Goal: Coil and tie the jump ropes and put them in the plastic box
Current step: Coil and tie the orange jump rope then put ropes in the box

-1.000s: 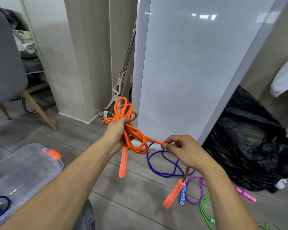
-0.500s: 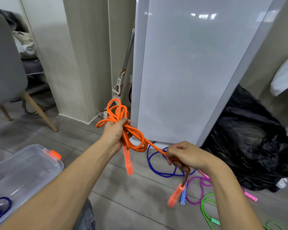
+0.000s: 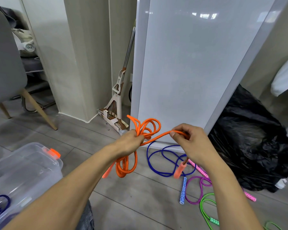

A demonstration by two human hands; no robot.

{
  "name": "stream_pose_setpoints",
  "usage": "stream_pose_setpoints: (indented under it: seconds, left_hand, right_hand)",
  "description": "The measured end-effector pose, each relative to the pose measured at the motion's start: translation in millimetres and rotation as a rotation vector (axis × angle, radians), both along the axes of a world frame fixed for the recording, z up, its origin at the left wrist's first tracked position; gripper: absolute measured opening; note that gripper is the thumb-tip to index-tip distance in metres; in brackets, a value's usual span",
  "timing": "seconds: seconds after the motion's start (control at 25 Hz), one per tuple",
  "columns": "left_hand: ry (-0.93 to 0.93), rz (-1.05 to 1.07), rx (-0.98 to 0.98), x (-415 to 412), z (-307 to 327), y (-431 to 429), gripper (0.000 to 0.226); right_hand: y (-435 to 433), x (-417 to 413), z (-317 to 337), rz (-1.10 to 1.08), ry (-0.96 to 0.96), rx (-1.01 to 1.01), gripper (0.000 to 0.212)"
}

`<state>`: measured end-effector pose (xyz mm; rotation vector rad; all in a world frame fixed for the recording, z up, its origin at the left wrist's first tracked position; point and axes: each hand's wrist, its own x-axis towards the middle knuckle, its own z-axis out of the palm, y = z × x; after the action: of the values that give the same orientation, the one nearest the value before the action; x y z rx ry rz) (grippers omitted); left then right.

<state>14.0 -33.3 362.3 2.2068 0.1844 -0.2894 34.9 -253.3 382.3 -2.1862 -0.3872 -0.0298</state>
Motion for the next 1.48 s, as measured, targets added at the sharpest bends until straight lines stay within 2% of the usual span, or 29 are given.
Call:
stream_pose_setpoints:
  seconds: [0.08,0.16,0.28,0.4,0.52,0.6,0.68,0.76,0.88,1.08,1.24,1.36,1.4,1.48]
  left_hand:
    - [0.100,-0.018,-0.057,-7,10,-8,0.030]
    - [0.105,-0.085,0.031,-11,14,-11,0.041]
    - [0.052,-0.255,0.270,-7,5,-4,0.032]
    - [0.120,-0.346,0.417,-2,-9,7,0.019]
    - [0.170,-0.478,0.642,-4,-18,4,0.023]
    - [0.111,-0.584,0.680,-13,-9,-5,0.026]
    - [-0.040,-0.706,0.586,-26,2,-14,0.020]
    - [-0.167,-0.788,0.338,-41,18,-20,0.014]
    - [-0.221,-0.761,-0.006,-45,36,-16,0.014]
    - [-0.211,-0.412,-0.414,-34,24,-8,0.022]
    - [-0.272,-0.087,-0.789,-20,11,-13,0.010]
    - [-0.361,0.170,-0.874,-10,5,-12,0.006]
    - [-0.402,0.235,-0.826,-7,2,-10,0.007]
    - [-0.483,0.272,-0.610,-3,-4,-4,0.008]
  right_hand:
    - [-1,2,-2,-0.023,-0.004,-0.019,0.009]
    - [-3,4,-4,-0.034,0.011,-0.014,0.009]
    - [-4,2,-4,-0.028,-0.020,-0.011,0.004]
    - [-6,2,-3,-0.035,-0.056,-0.067,0.010]
    - [-2,-2,-1,0.041,-0.119,-0.115,0.009]
    - [0,-2,3,0.077,-0.187,-0.093,0.007]
    - [-5,3,2,0.063,-0.174,-0.001,0.008]
    - [-12,8,-3,0.055,-0.032,0.168,0.008]
    - [-16,14,-13,0.026,0.171,0.367,0.005]
    - [-17,17,-29,0.126,0.418,0.436,0.009]
    - [-5,23,-51,0.087,0.640,0.613,0.018]
    - [8,17,-56,0.180,0.707,0.608,0.023]
    - [13,14,-54,0.208,0.701,0.569,0.023]
    - [21,7,-48,0.238,0.634,0.413,0.024]
